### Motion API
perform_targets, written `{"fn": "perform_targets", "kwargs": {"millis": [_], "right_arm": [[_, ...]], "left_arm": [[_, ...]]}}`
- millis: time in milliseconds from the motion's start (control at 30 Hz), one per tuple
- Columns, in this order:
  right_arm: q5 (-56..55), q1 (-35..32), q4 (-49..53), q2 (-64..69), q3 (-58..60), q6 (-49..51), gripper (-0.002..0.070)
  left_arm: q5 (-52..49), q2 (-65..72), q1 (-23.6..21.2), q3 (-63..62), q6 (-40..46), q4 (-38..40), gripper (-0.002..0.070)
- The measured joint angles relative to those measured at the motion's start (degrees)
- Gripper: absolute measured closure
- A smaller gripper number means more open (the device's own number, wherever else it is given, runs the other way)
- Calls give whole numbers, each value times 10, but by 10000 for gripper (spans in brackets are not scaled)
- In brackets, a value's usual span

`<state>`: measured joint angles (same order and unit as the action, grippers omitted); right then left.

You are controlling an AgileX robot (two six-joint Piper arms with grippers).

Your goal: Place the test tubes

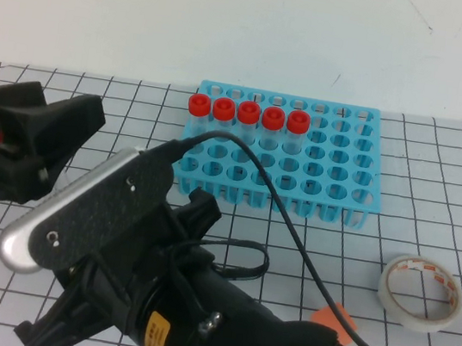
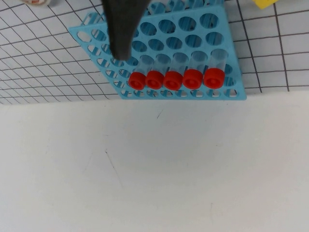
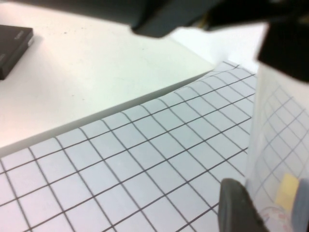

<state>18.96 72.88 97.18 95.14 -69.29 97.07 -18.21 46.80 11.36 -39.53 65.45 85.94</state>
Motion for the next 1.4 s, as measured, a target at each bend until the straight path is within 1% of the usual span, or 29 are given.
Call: {"fn": "perform_targets", "kwargs": {"millis": [233,300,400,467,800,833,900,933,967,1100,1333,1367,1400], "right_arm": [[9,0,0,0,0,-1,442],[9,0,0,0,0,-1,442],[10,0,0,0,0,-1,442],[14,0,0,0,0,0,442],[31,0,0,0,0,12,442],[31,0,0,0,0,12,442],[32,0,0,0,0,12,442],[32,0,0,0,0,13,442],[32,0,0,0,0,13,442],[33,0,0,0,0,13,442],[32,1,3,0,0,89,442],[30,1,3,0,0,92,438],[29,1,3,0,0,97,418]], "left_arm": [[-22,0,0,0,-2,0,157],[-28,0,0,0,-2,0,175],[-32,0,0,0,-2,0,228],[-32,0,0,0,-5,-1,249],[-37,15,0,0,-42,-29,276],[-38,15,0,0,-42,-29,293],[-38,16,0,0,-42,-29,354],[-38,16,0,0,-43,-29,404],[-38,16,0,0,-44,-28,439],[-38,16,0,0,-44,-28,435],[-44,16,0,0,-28,-27,435],[-46,16,0,0,-27,-27,435],[-46,16,0,0,-27,-27,435]]}}
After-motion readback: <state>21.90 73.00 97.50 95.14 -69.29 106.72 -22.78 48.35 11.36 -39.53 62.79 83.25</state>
